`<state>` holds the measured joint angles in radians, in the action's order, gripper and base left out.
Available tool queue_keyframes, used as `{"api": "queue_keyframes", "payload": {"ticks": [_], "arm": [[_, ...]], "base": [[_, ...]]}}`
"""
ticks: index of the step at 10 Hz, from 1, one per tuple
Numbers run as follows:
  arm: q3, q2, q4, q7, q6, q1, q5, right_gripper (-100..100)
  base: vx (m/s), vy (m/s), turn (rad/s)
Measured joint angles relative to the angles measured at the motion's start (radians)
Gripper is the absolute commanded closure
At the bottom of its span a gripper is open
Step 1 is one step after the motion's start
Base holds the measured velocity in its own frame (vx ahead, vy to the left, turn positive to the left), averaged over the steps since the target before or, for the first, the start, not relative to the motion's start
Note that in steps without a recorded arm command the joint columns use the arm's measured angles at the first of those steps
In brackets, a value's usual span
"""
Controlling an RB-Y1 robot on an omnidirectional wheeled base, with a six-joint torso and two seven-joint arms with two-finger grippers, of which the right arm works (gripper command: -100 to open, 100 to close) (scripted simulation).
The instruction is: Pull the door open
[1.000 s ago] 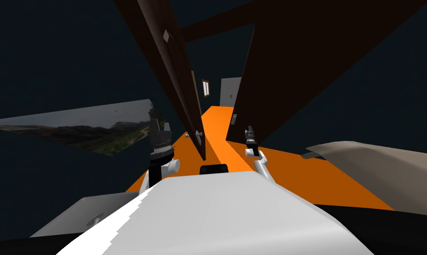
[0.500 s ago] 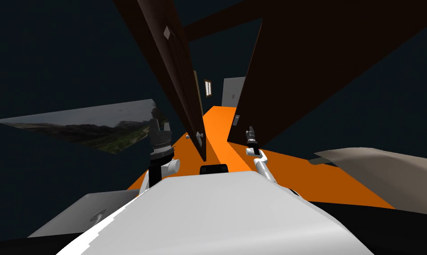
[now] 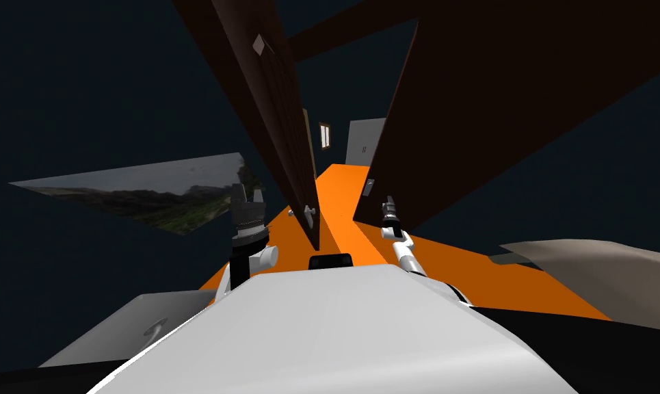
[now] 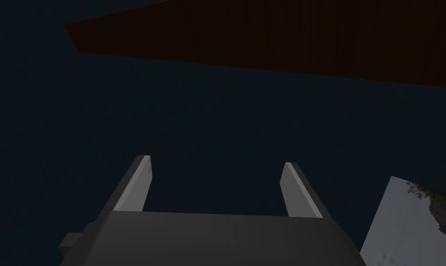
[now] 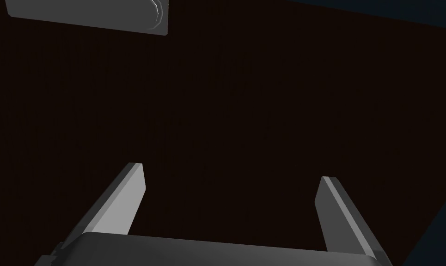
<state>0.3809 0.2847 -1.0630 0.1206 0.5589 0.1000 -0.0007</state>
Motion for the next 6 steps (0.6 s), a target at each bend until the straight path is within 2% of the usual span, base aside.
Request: {"api": "queue_keyframes", "payload": {"ticks": [3, 6], "arm": [[0.019, 0.007, 0.054, -0.002, -0.006, 0.025, -0.002, -100], [0.05, 0.027, 0.154, -0.004, 0.0, 0.077, -0.006, -100]], "base": [[0.055, -0.009, 0.058], [0.083, -0.026, 0.117]]}}
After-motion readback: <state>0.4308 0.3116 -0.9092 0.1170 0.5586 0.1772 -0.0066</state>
